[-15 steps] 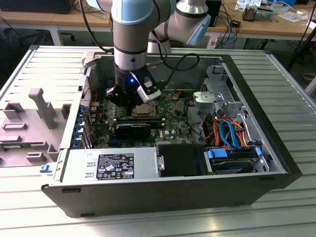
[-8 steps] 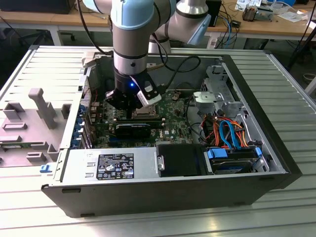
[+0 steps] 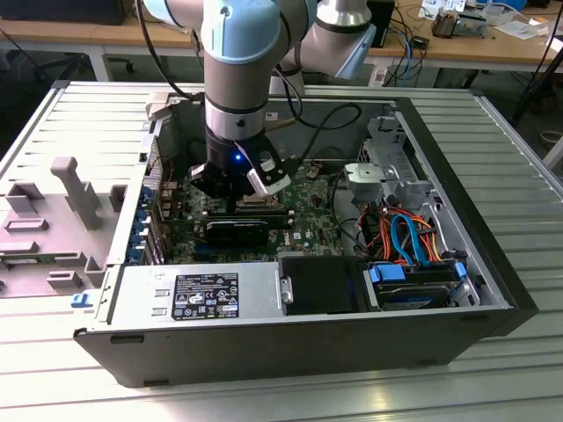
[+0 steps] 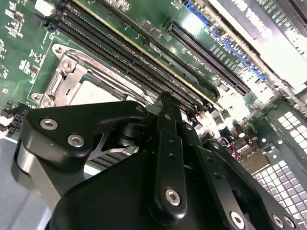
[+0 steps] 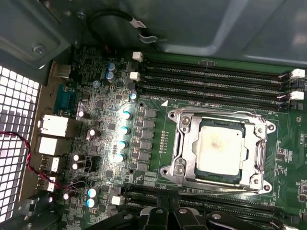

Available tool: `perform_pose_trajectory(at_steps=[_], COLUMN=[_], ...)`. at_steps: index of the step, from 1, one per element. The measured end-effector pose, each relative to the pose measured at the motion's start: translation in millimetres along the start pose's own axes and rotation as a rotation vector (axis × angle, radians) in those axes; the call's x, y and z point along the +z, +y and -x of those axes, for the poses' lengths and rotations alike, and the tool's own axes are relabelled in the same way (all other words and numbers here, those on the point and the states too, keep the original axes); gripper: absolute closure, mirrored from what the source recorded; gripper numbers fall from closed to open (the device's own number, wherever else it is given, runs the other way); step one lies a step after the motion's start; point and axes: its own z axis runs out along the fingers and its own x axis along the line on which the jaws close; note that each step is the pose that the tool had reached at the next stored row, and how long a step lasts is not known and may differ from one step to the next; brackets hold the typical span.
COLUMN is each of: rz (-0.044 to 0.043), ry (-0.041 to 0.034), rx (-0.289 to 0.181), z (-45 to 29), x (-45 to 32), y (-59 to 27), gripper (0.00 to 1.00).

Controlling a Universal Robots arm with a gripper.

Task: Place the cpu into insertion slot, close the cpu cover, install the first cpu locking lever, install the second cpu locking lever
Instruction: 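Install the second cpu locking lever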

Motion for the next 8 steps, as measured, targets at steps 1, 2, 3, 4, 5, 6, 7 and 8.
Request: perform_pose_trajectory(at_steps=[1, 2, 3, 4, 5, 6, 7, 8], rz=[0.0048, 0.0081, 0.0112, 0.0156, 0.0190, 0.0233, 0.0268, 0.0305], ry=[0.0001, 0.0003, 0.0006, 0.0012, 0.0016, 0.0020, 0.0021, 0.0023], rx=[0.000, 0.000, -0.001, -0.001, -0.001, -0.001, -0.001, -0.002], z=[0.1, 0.1, 0.3, 0.3, 0.4, 0.4, 0.5, 0.6], x=[0.5, 1.0, 1.6, 2.5, 3.1, 3.9, 4.6, 5.3], y=[0.0, 0.0, -0.1, -0.2, -0.3, -0.4, -0.5, -0.5], gripper=[0.89, 0.89, 0.89, 0.89, 0.89, 0.89, 0.89, 0.89])
